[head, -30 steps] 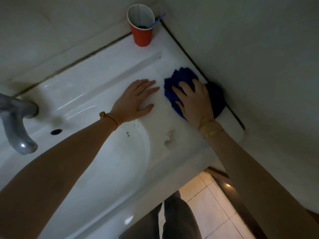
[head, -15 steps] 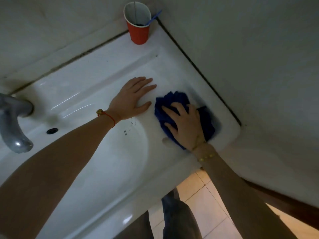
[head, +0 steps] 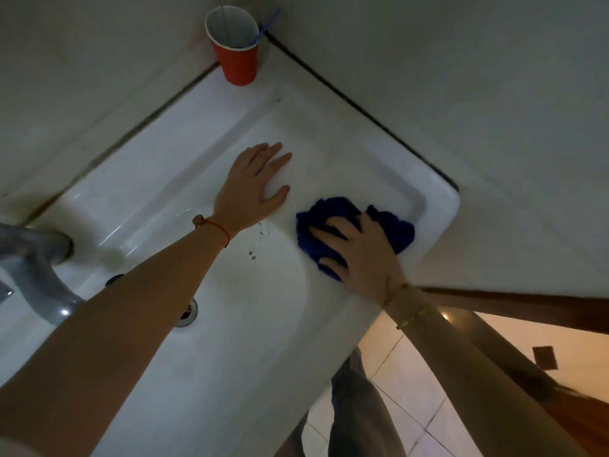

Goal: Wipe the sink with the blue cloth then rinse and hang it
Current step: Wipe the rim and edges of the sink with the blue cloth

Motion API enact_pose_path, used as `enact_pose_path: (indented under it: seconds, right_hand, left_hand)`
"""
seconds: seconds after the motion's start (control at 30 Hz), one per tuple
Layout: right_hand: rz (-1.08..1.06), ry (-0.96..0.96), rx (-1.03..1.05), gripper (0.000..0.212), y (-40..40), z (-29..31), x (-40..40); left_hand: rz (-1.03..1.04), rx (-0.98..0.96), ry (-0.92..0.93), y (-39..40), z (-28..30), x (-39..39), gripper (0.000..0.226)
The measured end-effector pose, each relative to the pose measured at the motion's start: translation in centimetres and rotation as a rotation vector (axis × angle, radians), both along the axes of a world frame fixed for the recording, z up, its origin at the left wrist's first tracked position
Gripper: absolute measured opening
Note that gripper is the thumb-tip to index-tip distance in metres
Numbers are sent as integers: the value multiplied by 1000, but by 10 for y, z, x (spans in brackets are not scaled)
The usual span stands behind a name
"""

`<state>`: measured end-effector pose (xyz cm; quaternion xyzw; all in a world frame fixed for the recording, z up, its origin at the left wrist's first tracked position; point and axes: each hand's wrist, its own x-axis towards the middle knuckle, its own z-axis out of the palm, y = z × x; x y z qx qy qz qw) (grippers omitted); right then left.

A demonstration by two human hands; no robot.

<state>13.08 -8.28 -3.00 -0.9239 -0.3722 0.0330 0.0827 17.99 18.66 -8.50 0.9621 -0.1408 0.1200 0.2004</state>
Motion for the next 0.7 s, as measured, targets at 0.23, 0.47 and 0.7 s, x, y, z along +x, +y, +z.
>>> enact_pose_path:
  seconds: [0.23,0.47,0.7]
  right_hand:
    - [-229,-31,-90,45,-12,2,55]
    - [-124,-73,-44,37,11,12,-25]
    - [-302,-183,-167,33,-13,24,22]
  left_hand:
    - [15,-1,27,2,-1,0,57]
    - [19,-10,33,0,-3,0,57]
    - [22,2,22,2,-1,-1,57]
